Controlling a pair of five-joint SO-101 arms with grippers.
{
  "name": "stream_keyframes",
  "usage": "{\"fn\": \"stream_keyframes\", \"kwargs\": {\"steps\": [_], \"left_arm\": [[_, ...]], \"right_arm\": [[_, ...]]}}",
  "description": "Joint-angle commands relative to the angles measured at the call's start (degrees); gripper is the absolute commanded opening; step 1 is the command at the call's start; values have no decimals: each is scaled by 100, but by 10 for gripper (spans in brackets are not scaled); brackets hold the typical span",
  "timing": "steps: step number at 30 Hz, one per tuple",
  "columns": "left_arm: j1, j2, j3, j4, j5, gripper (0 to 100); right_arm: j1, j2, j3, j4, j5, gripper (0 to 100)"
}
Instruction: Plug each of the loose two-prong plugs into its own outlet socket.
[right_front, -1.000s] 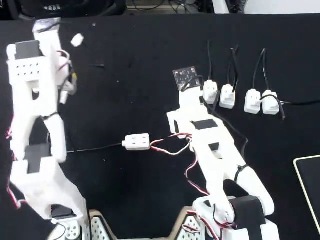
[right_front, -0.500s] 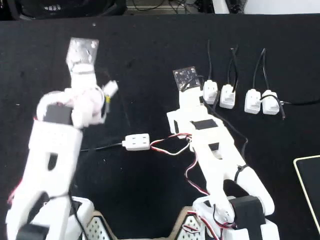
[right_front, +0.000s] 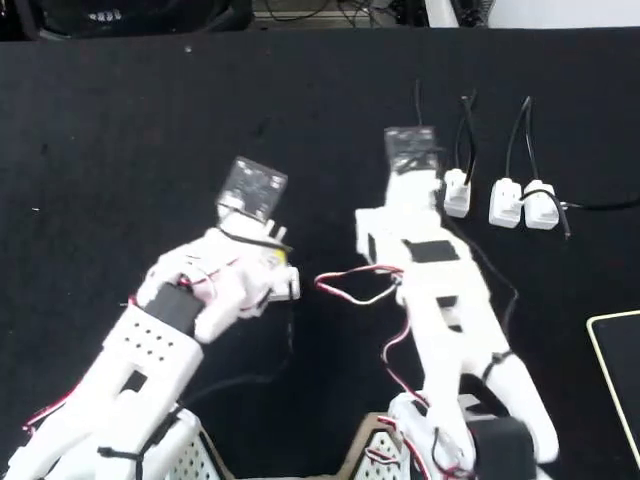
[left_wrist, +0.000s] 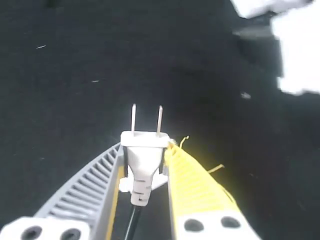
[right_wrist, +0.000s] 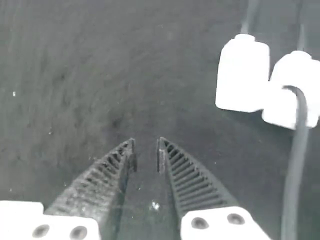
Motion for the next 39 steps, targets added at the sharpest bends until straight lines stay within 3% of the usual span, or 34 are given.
{"fn": "stream_keyframes", "kwargs": {"steps": [1, 9, 12, 16, 19, 23, 28, 34, 39], "left_arm": [[549, -149, 57, -105, 387, 30], [655, -149, 1042, -985, 501, 52], [611, -202, 1191, -888, 527, 178], [585, -211, 980, -176, 501, 310], [13, -211, 497, 536, 492, 317], [-1446, -211, -31, 993, 492, 317], [-2932, -149, 365, 44, 545, 317], [-3143, -211, 1815, -1811, 853, 317], [-3301, -202, 2000, -2075, 1486, 317]], "right_arm": [[-88, -532, 215, 9, -88, 62], [-220, -585, 426, -264, -18, 62], [-220, -585, 426, -264, -44, 62], [-220, -585, 418, -264, -62, 63], [-229, -585, 435, -264, -62, 64], [-316, -593, 435, -246, -44, 64], [-818, -611, 418, 0, -18, 64], [-1952, -585, 391, 334, -105, 64], [-2435, -585, 505, 563, -677, 64]]}}
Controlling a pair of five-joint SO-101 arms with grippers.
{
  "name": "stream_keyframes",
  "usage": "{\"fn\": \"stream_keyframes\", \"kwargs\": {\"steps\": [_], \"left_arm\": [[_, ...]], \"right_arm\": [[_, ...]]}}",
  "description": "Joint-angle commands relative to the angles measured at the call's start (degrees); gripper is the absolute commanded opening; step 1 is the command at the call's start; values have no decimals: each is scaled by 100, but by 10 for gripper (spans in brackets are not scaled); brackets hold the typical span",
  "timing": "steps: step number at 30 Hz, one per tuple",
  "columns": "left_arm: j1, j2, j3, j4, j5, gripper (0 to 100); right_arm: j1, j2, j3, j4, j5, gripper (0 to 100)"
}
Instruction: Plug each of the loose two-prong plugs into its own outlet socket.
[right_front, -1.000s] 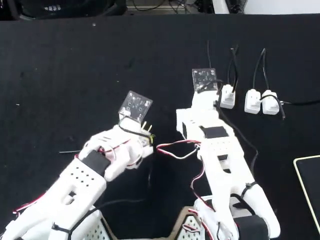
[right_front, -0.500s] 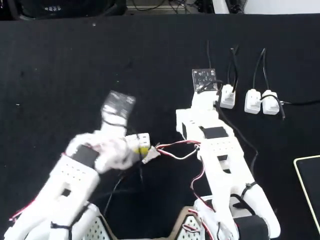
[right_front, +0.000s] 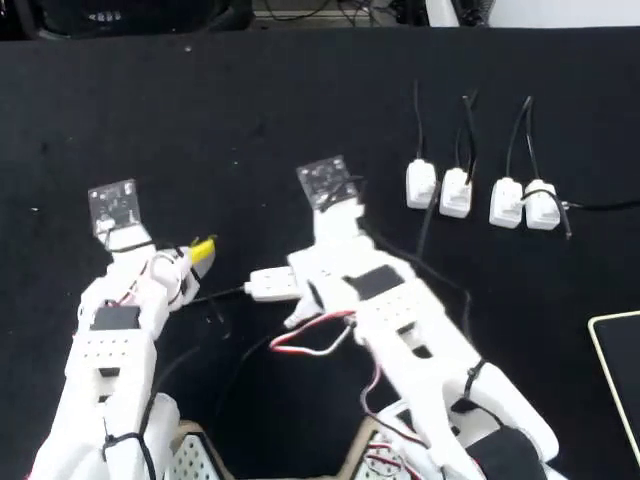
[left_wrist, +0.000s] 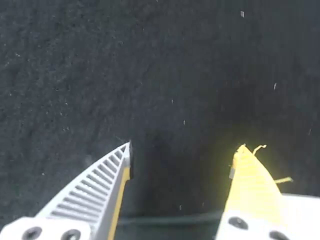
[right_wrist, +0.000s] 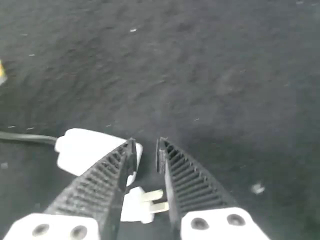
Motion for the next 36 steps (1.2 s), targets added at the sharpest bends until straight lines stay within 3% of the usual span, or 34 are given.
{"fn": "stream_keyframes", "kwargs": {"steps": [1, 9, 14, 21, 23, 27, 30, 33, 36], "left_arm": [[-207, -88, 22, -273, 440, 317], [-127, -53, 31, -273, 431, 317], [-101, -105, 92, -273, 431, 317], [-101, -97, 101, -273, 404, 317], [-110, -97, 110, -273, 396, 317], [-110, -105, 145, -273, 396, 317], [-110, -105, 136, -273, 396, 317], [-110, -105, 127, -273, 396, 317], [-110, -105, 127, -273, 396, 317]], "right_arm": [[-369, -215, 57, 360, -316, 64], [-360, -207, 171, 1301, -299, 64], [-343, -215, 857, 642, 79, 64], [-360, -277, 804, 659, 88, 65], [-369, -277, 629, 958, 88, 92], [-369, -277, 84, 1978, 132, 239], [-387, -277, -277, 2462, 88, 252], [-642, -224, -400, 2409, -387, 239], [-1064, -110, -110, 1609, -1152, 243]]}}
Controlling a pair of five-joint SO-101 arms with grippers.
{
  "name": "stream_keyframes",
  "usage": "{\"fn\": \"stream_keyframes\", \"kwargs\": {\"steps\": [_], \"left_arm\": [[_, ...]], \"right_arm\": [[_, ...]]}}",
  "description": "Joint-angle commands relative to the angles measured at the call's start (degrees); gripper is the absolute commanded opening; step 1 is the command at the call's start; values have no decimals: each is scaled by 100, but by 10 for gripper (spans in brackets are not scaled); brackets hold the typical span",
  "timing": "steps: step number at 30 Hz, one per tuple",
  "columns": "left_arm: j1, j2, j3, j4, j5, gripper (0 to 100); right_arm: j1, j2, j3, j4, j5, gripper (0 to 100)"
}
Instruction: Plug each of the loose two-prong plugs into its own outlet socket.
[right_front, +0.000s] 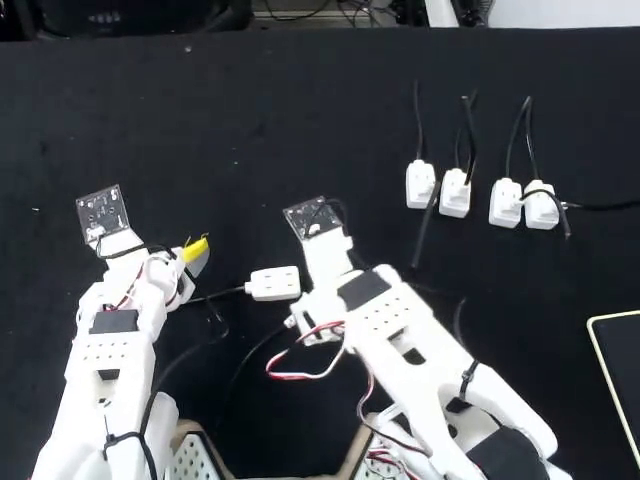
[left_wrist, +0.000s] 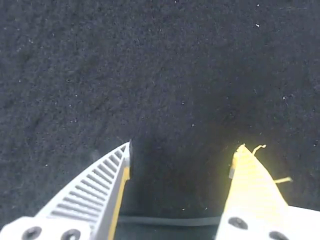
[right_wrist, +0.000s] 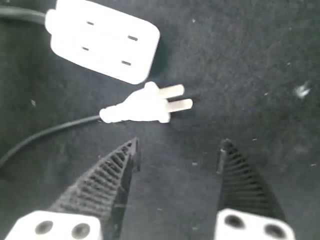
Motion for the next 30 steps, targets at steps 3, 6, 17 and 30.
{"fn": "stream_keyframes", "kwargs": {"steps": [3, 6, 17, 30], "left_arm": [[4, -105, -57, -97, 44, 317], [-4, -105, -48, -97, 44, 317], [-4, -105, -48, -97, 35, 317], [-4, -105, -92, -97, 35, 317]], "right_arm": [[-712, 224, 365, -1618, -1240, 243], [-765, 549, 462, -1960, -1354, 243], [-220, 1262, 66, -1486, -923, 132], [2374, -620, -13, -958, 2259, 11]]}}
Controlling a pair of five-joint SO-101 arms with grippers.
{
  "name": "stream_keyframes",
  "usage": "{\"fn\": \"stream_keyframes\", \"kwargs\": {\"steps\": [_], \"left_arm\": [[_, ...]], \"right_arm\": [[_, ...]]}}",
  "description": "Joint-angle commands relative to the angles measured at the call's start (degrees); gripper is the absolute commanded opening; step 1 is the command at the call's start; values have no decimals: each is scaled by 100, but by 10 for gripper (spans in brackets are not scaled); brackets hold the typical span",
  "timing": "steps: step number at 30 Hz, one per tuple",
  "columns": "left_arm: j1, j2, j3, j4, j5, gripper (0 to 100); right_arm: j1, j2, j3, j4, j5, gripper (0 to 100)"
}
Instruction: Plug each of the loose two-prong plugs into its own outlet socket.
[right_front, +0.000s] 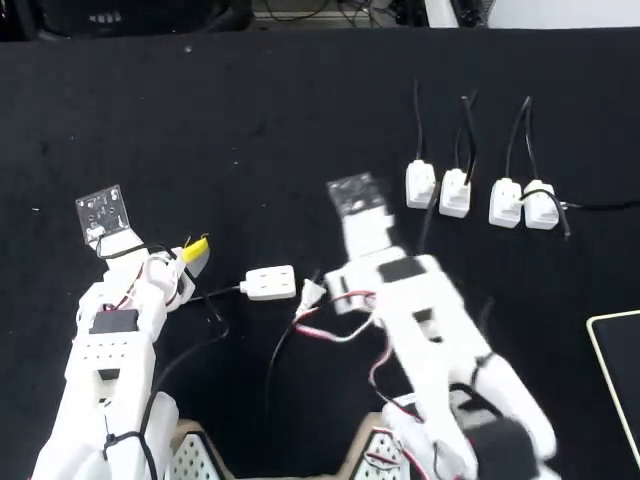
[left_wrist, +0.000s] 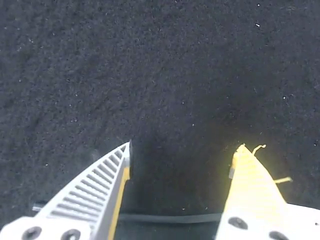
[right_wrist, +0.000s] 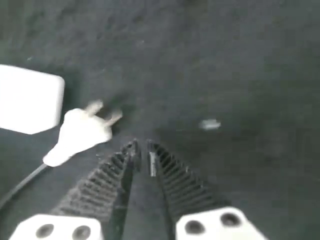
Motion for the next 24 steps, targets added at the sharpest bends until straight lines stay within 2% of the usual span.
{"fn": "stream_keyframes", "kwargs": {"steps": [1, 3, 5, 8, 11, 14, 24], "left_arm": [[-4, -105, -92, -97, 35, 317], [-4, -105, -92, -97, 35, 317], [4, -114, -92, -97, 35, 317], [13, -114, -92, -97, 35, 317], [-4, -114, -84, -97, 35, 317], [-13, -114, -66, -97, 35, 317], [-13, -114, -75, -97, 35, 317]], "right_arm": [[651, -1130, -180, 360, 967, 11], [501, -1455, -110, 554, 870, 12], [-88, -1640, -31, 800, 281, 34], [-1257, -1684, 224, 747, -967, 156], [-2031, -1684, 646, 114, -1820, 288], [-2119, -1684, 1086, -571, -2180, 340], [-2022, -1631, 1437, -1380, -2259, 338]]}}
